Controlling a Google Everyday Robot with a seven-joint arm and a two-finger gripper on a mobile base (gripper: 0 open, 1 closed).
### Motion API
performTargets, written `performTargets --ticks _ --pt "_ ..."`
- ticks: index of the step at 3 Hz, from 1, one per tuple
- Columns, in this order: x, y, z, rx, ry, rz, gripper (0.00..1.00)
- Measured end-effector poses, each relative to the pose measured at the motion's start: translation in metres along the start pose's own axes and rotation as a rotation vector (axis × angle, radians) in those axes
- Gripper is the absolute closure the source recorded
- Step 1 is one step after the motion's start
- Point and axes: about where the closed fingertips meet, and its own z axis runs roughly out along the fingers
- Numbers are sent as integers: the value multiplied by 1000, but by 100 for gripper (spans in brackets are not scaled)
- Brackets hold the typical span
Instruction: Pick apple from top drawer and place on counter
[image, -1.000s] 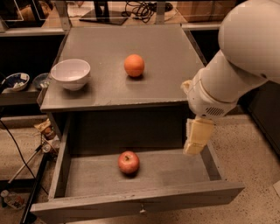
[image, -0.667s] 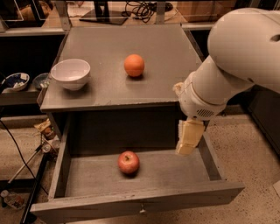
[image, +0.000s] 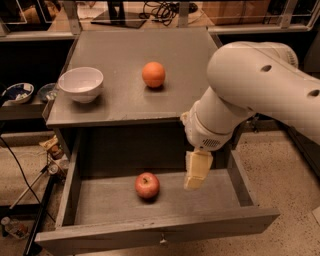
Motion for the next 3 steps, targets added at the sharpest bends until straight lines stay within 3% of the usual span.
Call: performTargets --ticks 1,2,3 --pt "0 0 0 0 0 0 0" --pt "-18 15 43 -32 -28 26 0" --pt "-18 15 43 -31 -28 26 0"
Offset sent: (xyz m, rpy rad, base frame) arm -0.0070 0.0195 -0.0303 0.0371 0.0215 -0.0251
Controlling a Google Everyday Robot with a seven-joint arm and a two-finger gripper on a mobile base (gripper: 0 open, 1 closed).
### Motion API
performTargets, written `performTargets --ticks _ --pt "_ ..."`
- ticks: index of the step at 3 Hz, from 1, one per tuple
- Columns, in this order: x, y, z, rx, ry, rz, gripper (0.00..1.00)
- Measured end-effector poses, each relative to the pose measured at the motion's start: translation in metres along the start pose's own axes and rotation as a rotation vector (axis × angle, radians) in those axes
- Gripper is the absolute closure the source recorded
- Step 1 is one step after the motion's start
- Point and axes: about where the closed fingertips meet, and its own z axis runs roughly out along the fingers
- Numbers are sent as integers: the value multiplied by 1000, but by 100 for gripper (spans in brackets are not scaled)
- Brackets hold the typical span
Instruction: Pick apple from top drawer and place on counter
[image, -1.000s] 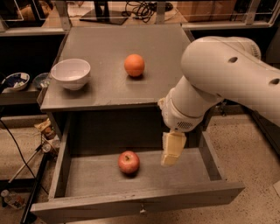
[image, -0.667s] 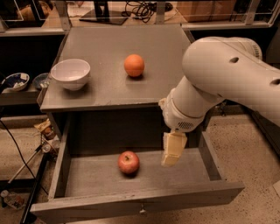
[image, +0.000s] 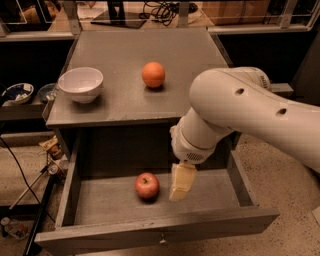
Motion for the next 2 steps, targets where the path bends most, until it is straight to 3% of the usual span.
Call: performTargets --ticks 1,2 --pt "-15 -11 46 -6 3 -4 0" --pt "-17 -10 51 -12 1 -1 0"
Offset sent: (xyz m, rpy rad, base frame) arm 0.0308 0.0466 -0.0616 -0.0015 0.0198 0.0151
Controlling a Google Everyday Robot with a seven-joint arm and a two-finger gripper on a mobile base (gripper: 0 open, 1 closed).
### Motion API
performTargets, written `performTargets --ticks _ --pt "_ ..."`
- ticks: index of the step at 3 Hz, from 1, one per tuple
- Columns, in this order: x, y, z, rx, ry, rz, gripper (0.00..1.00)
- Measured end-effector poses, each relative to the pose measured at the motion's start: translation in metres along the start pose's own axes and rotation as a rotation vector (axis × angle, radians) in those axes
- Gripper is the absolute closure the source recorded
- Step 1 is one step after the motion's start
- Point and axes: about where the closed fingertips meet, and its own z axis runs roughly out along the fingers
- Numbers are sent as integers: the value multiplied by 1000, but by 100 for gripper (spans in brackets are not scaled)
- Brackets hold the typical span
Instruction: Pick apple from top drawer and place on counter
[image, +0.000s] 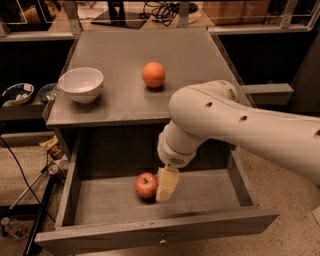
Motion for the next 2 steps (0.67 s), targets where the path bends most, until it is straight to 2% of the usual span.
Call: performTargets --ticks 1,2 --pt "-17 6 31 -43 -23 4 0" --pt "-16 -2 59 -43 -15 20 0"
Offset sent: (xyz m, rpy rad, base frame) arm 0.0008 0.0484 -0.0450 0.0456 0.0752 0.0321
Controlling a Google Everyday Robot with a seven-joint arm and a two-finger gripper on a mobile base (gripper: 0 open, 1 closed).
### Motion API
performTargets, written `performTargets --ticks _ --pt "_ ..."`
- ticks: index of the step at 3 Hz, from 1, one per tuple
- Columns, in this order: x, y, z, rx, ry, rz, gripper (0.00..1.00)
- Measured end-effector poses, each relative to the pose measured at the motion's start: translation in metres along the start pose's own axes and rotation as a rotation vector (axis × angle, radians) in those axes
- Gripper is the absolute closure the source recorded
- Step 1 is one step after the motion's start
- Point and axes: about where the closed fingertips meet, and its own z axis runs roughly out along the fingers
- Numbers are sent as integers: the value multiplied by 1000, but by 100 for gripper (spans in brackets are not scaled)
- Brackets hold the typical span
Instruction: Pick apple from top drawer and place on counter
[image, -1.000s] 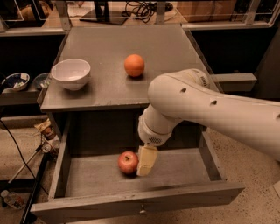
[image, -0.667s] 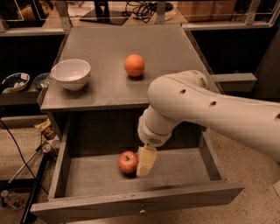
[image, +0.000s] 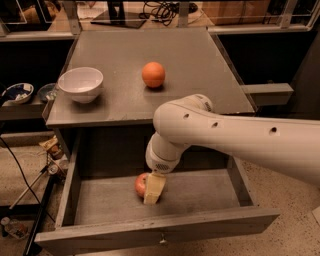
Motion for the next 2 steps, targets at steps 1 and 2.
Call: performTargets --ticks 1,2 --pt "1 0 -1 3 -3 3 0" --pt "-8 -9 29 -21 -37 1 0"
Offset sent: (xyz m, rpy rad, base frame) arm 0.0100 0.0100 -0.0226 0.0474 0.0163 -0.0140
